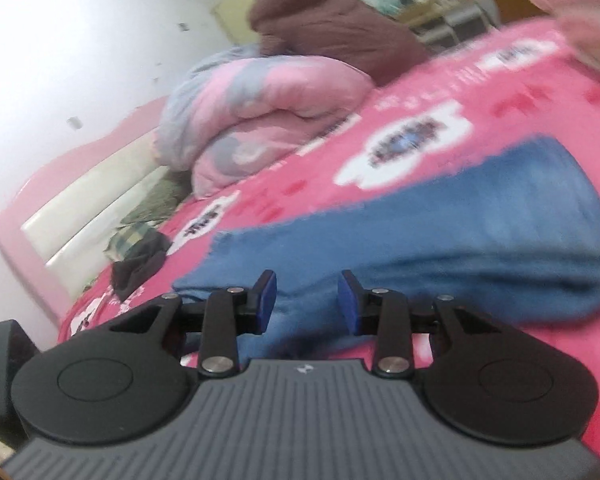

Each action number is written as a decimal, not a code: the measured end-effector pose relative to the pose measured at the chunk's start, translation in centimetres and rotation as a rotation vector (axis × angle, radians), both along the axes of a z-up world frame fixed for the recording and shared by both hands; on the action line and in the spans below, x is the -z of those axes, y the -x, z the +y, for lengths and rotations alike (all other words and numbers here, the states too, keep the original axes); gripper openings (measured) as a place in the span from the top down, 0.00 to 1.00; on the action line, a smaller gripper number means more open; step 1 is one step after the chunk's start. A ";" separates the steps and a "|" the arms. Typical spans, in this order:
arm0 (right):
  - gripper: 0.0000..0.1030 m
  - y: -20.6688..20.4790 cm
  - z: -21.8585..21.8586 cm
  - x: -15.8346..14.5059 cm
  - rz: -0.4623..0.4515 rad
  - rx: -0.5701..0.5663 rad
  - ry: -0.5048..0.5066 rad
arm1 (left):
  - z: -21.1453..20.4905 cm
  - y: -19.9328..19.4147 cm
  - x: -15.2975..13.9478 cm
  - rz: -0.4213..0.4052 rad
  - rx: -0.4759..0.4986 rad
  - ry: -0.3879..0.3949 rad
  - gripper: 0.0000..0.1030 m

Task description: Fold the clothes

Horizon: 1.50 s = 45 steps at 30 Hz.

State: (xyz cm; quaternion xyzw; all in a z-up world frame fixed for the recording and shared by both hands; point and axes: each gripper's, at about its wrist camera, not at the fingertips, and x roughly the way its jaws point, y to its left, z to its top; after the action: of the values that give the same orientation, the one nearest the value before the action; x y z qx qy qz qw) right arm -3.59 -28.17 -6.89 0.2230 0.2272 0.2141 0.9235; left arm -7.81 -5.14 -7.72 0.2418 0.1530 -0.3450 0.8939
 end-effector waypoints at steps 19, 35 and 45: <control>0.73 2.6 1.3 -0.1 -0.104 0.075 0.426 | -0.5 -3.7 2.0 0.102 -0.124 0.083 0.61; 0.46 4.4 -13.0 1.1 0.208 0.484 -0.166 | -0.2 -3.8 2.3 0.103 -0.121 0.095 0.60; 0.89 1.0 -12.0 1.8 0.233 0.404 -0.111 | -0.2 -3.7 2.4 0.085 -0.110 0.083 0.60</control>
State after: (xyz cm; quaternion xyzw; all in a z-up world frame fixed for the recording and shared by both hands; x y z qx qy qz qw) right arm -4.55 -40.21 -8.66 0.3373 0.2709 0.0101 0.9015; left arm -4.11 -5.38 -10.16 0.1810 0.1897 -0.3113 0.9134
